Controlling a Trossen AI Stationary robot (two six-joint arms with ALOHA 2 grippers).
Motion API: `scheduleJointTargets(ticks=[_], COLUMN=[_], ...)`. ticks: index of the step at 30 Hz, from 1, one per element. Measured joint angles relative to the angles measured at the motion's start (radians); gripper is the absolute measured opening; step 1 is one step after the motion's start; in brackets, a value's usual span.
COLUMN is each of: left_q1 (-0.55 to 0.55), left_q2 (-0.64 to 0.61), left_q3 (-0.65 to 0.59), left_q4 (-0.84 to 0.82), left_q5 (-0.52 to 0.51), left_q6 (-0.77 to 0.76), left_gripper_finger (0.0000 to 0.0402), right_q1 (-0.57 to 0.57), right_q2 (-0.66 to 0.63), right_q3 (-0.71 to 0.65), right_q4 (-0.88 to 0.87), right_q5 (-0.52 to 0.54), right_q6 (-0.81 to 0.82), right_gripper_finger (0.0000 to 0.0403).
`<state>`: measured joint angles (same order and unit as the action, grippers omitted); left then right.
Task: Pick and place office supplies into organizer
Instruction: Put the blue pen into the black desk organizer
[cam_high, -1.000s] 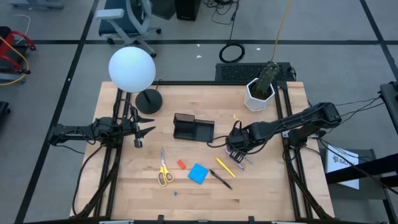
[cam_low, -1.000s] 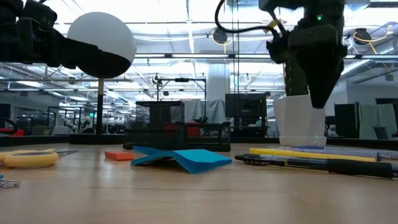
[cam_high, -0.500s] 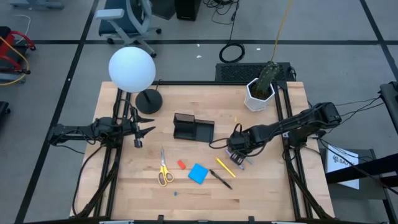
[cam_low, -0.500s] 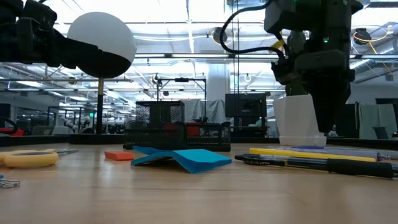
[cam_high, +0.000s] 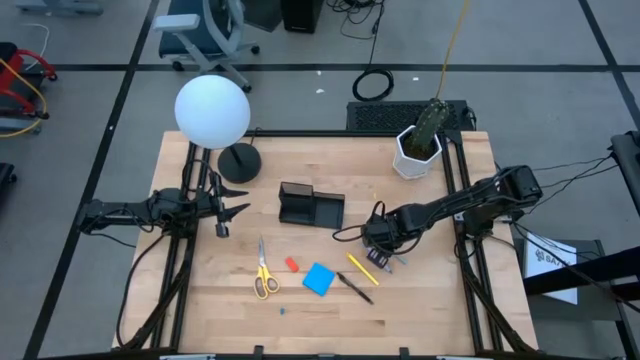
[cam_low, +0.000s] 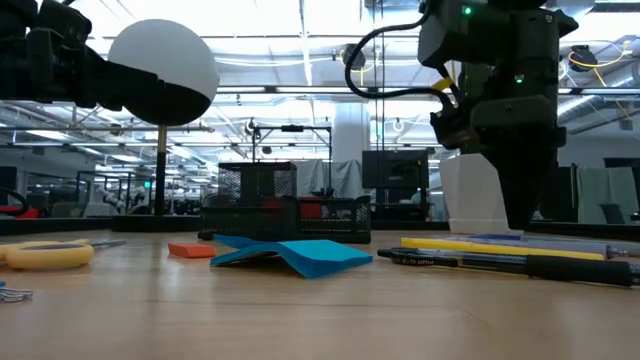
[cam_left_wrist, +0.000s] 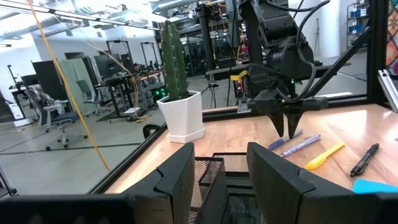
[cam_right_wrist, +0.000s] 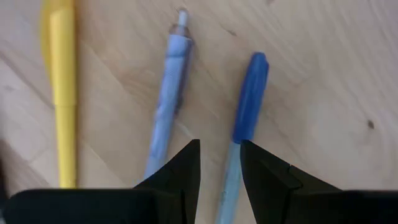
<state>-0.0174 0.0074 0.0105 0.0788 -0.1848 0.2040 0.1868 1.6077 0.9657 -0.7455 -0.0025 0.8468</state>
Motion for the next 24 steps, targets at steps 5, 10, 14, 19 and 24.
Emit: scheduleJointTargets(ticks=[5,10,14,19,24], left_q1=[0.000,0.000,0.000,0.000,0.000], left_q2=[0.000,0.000,0.000,0.000,0.000], left_q3=[0.000,0.000,0.000,0.000,0.000], left_q4=[0.000,0.000,0.000,0.000,0.000], left_q5=[0.000,0.000,0.000,0.000,0.000], left_q6=[-0.001,-0.001,-0.001,-0.002,-0.001], left_gripper_finger=[0.0154,0.0154,0.0154,0.0154,0.0154], right_q1=[-0.004,-0.004,-0.004,-0.004,-0.004], right_q2=[0.011,0.045,0.070,0.075,0.072], right_q3=[0.000,0.000,0.000,0.000,-0.022], right_q4=[-0.011,-0.004,0.002,0.018,0.051], right_q5=[0.006,0.028,0.031,0.030,0.028], right_q6=[-0.016,-0.037,-0.052,-0.054,-0.052], right_gripper_finger=[0.0105,0.0105,0.0105,0.0105,0.0105])
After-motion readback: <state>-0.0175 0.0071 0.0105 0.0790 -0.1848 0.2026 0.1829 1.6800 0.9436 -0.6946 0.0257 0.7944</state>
